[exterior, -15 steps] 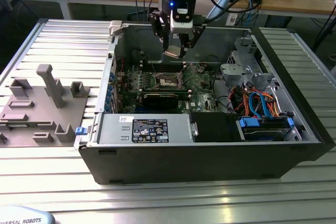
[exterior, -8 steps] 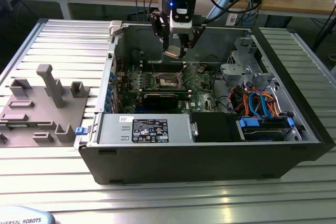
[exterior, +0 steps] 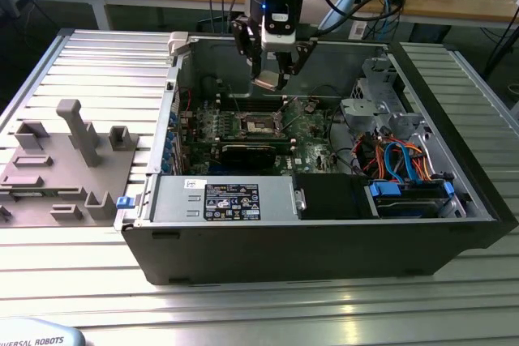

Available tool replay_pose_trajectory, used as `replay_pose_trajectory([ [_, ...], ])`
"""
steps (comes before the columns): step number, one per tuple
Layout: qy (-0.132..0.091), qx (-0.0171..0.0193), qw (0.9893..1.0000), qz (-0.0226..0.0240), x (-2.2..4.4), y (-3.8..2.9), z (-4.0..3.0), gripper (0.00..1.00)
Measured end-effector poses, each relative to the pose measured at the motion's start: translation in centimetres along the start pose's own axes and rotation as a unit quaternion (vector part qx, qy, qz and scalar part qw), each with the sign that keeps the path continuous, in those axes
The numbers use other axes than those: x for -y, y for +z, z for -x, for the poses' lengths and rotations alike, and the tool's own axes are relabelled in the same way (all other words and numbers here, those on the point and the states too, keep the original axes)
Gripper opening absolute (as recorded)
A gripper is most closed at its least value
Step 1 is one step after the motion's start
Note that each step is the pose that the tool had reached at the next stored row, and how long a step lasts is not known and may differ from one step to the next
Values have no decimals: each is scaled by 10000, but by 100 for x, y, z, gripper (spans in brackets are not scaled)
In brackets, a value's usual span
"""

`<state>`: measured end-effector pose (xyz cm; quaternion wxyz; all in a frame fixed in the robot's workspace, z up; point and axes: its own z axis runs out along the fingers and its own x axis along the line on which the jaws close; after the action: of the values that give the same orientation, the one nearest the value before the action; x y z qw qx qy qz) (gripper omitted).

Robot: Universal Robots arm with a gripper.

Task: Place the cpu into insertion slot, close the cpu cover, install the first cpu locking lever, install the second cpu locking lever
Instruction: 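Place the cpu into insertion slot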

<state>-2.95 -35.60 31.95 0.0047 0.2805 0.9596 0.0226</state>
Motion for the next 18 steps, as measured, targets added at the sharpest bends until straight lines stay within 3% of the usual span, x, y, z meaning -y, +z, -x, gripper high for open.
replay_pose_trajectory([
  [18, 180, 8, 9998, 0, 0, 3, 0, 54],
])
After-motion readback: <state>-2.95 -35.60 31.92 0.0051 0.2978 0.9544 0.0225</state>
